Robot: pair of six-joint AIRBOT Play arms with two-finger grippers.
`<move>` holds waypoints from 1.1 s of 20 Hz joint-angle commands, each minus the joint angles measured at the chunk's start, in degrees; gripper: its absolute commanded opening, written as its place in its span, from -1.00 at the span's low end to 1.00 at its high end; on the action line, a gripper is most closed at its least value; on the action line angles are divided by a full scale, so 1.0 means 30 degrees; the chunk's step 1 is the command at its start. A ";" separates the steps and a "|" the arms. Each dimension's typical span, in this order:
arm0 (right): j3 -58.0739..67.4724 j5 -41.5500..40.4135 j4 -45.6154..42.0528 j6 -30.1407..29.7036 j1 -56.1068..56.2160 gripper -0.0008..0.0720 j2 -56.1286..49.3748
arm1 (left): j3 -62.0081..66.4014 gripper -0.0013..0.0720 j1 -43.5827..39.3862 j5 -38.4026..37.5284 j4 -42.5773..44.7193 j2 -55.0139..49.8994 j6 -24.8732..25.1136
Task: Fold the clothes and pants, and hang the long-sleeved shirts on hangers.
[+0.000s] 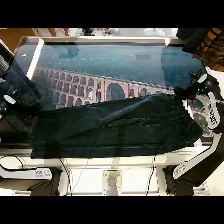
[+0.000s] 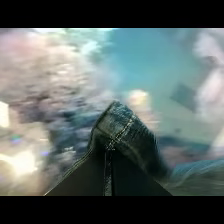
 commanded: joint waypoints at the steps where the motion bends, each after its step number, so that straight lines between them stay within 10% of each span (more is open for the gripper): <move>1: 0.0780 -0.1107 0.2011 -0.0306 -0.0036 -0.92 -0.0168 | 0.2120 -0.91 0.0029 0.0510 -0.2412 0.0058 0.0357; 5: 0.3534 -0.3315 0.3133 0.0007 -0.0029 -0.93 -0.0087 | 0.6674 -0.91 0.0029 0.1617 -0.6047 0.0066 0.2980; 13: 0.4714 -0.6251 0.3206 0.0102 -0.0015 -0.91 -0.0393 | 0.7730 -0.90 -0.0102 0.3956 -0.6339 -0.1362 0.3140; 16: 0.4721 -0.5610 0.3257 0.0066 -0.0022 -0.35 -0.0495 | 0.7730 -0.76 -0.0539 0.4269 -0.7548 -0.2637 0.3147; 22: 0.6105 -0.2550 0.2820 0.0058 -0.0044 -0.06 -0.0423 | 0.7766 -0.25 -0.0911 0.4408 -0.7679 -0.2776 0.3147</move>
